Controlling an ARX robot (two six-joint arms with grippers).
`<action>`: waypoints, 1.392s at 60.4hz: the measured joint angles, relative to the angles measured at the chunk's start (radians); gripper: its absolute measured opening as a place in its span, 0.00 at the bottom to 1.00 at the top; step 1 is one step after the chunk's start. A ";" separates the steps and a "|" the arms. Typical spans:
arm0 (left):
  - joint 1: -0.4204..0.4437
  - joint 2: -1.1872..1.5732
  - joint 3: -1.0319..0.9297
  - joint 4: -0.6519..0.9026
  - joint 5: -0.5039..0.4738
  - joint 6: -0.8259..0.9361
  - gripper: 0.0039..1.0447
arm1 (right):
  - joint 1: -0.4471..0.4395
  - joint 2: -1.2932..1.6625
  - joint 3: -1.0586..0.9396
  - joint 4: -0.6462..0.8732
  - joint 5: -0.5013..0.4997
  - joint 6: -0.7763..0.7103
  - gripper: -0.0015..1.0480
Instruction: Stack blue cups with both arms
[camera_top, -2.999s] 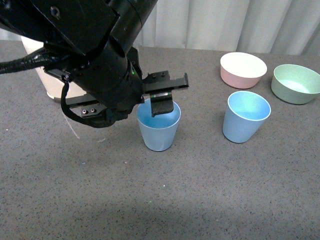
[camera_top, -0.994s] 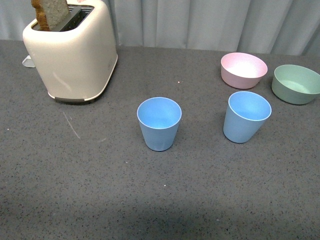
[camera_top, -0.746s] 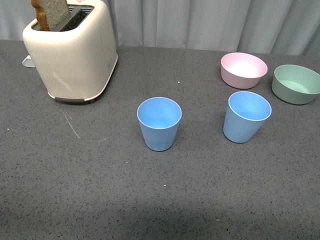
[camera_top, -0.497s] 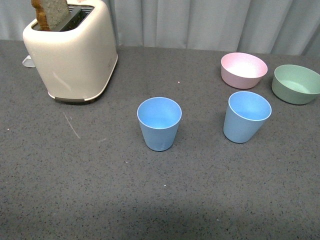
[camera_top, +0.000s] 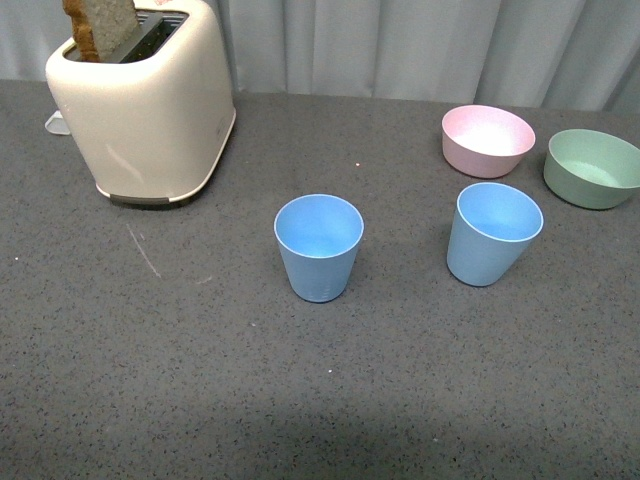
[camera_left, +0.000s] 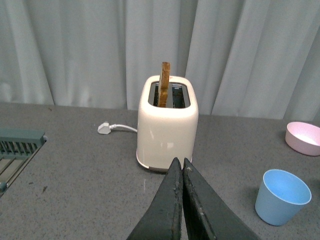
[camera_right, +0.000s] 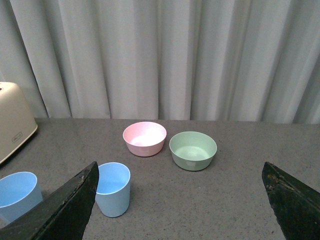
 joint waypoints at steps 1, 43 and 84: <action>0.000 -0.001 0.000 0.000 0.000 0.000 0.03 | 0.000 0.000 0.000 0.000 0.000 0.000 0.91; 0.000 -0.003 0.000 -0.003 0.000 0.002 0.94 | 0.000 0.001 0.000 -0.002 -0.002 -0.004 0.91; 0.000 -0.003 0.000 -0.003 0.000 0.002 0.94 | 0.040 1.486 0.626 0.085 -0.047 -0.004 0.91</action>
